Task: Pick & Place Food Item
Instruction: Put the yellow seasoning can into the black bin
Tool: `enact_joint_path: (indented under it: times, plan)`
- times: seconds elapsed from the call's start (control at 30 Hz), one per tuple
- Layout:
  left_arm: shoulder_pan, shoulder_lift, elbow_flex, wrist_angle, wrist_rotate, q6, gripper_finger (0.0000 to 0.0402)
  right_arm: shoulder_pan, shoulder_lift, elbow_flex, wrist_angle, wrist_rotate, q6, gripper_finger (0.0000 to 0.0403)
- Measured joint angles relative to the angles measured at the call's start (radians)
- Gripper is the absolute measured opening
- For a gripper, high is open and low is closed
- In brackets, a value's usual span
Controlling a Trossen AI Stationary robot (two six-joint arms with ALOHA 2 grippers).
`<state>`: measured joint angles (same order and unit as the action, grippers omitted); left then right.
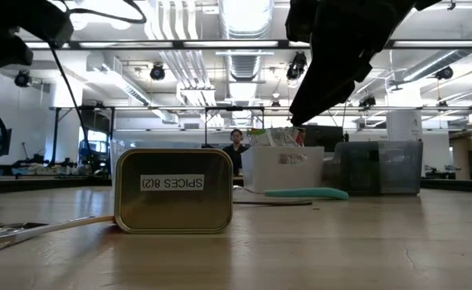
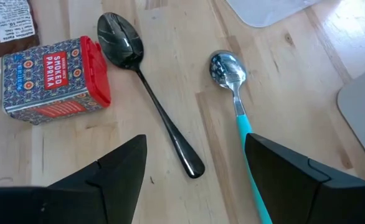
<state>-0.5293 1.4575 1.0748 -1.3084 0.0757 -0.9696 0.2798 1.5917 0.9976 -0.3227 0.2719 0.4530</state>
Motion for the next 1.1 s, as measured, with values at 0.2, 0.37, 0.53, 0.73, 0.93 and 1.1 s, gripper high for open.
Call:
enact_joint_path:
  times: [0.2,0.37,0.53,0.73,0.93,1.1]
  plan:
    - [0.0,0.002,0.0,-0.005,0.036,0.003,0.023,0.0,0.0,0.0,0.0,0.0,0.0,0.0269]
    - [0.001,0.002,-0.001,-0.005,0.029,0.023,0.023,0.002,0.0,0.0,-0.001,-0.001,0.006,0.0269]
    - [0.001,0.002,-0.002,-0.005,0.029,0.035,0.0248,0.012,-0.001,-0.001,-0.001,-0.008,0.007,0.0269]
    - [0.001,0.002,-0.002,-0.005,0.022,0.083,0.0318,0.018,-0.001,-0.001,-0.001,-0.008,0.007,0.0269]
    - [-0.012,0.002,-0.003,-0.048,0.096,0.262,0.0356,0.018,-0.001,-0.001,-0.002,-0.009,0.007,0.0269]
    - [-0.063,0.001,-0.003,-0.06,0.173,0.283,0.0358,0.022,-0.001,-0.001,-0.002,-0.011,0.003,0.0269]
